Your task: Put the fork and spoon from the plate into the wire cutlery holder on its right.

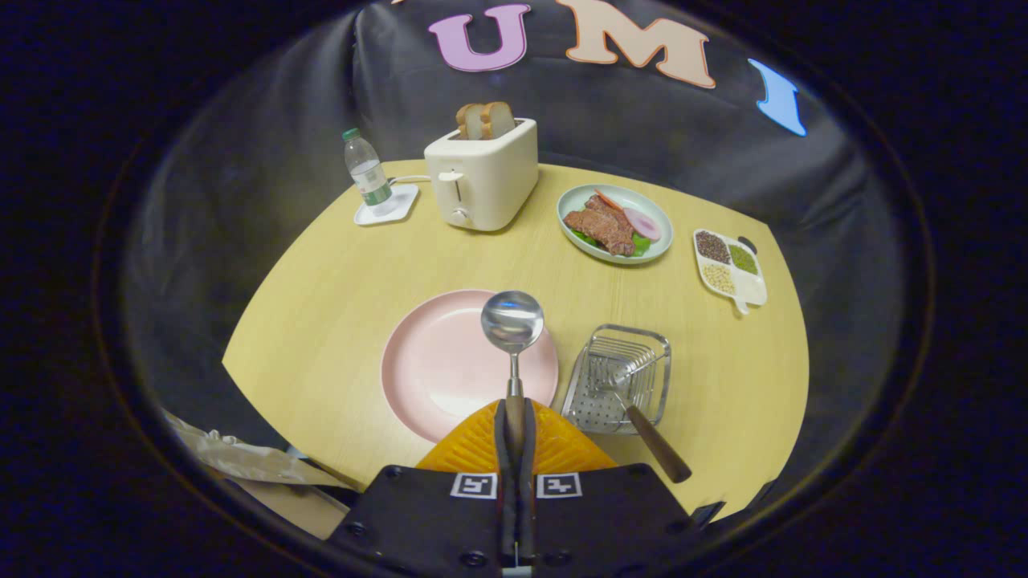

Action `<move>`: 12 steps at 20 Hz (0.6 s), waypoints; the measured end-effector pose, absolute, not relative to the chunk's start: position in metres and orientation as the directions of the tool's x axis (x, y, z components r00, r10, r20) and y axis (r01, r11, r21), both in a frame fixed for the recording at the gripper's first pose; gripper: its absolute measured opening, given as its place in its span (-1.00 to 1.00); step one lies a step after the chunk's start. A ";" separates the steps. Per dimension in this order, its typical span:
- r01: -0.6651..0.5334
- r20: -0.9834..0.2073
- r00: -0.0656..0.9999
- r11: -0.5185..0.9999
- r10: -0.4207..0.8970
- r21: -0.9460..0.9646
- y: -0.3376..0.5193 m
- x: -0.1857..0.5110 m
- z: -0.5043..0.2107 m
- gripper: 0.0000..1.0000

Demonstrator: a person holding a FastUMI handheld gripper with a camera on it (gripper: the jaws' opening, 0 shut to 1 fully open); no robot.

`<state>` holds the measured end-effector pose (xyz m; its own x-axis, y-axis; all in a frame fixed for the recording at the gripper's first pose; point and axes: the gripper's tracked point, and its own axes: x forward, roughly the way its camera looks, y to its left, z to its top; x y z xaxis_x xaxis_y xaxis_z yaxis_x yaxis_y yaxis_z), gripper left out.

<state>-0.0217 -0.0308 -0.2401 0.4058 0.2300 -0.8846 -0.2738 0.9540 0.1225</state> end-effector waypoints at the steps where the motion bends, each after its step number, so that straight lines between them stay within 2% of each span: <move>1: -0.275 -0.892 0.393 0.954 0.225 0.120 -0.042 -0.020 -0.240 -0.92; 5: -0.270 -0.914 0.367 0.960 0.175 0.076 -0.084 -0.011 -0.242 -0.91; 12: -0.258 -0.936 0.308 0.962 0.171 0.090 -0.111 -0.010 -0.250 -0.90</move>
<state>-0.0104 -0.1112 -0.2501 0.3081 0.1706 -0.9359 -0.2585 0.9618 0.0903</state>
